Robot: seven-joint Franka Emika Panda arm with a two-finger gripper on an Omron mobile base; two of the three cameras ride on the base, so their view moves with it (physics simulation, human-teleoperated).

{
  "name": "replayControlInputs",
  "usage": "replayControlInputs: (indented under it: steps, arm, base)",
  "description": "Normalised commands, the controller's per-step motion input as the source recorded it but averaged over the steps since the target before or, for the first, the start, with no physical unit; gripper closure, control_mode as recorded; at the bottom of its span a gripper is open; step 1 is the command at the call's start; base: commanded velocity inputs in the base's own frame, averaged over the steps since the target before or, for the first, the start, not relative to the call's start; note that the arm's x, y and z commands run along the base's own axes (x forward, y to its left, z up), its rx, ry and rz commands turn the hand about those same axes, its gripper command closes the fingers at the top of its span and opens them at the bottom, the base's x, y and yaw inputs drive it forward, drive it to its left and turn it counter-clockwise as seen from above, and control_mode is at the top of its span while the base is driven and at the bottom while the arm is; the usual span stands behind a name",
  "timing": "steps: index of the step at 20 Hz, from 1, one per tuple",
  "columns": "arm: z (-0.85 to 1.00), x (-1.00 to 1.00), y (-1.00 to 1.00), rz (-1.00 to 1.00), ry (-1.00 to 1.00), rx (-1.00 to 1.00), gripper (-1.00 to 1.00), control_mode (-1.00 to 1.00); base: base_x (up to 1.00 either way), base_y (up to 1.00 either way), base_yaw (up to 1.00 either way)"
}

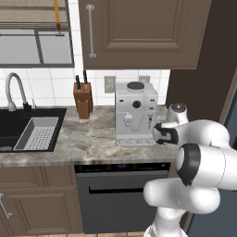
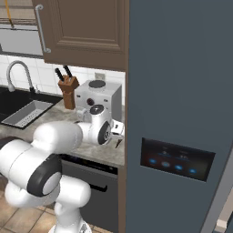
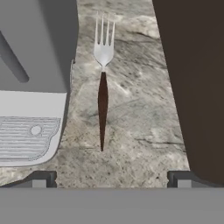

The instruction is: Take the fork and place it on the left side of the plate. Then take the spoon and place it on the right side of the plate. Make sure they're directly next to the plate.

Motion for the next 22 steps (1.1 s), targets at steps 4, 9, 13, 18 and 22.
replayControlInputs:
  steps: [4, 9, 13, 18, 22]
  arm:
    - [-0.12, 0.19, -0.01, 0.0, 0.0, 0.0, -1.0, -1.0]
    - [-0.13, 0.16, -0.02, 0.0, 0.0, 0.0, -1.0, -1.0]
    - [-0.13, 0.17, -0.01, 0.0, 0.0, 0.0, -1.0, -1.0]
    - [-0.16, 0.16, -0.01, 0.0, 0.0, 0.0, -1.0, -1.0]
    - [-0.18, 0.17, -0.01, 0.0, 0.0, 0.0, -1.0, -1.0]
  base:
    - [0.0, 0.0, 0.0]
    - [0.0, 0.0, 0.0]
    - [0.0, 0.0, 0.0]
    - [0.0, 0.0, 0.0]
    - [0.0, 0.0, 0.0]
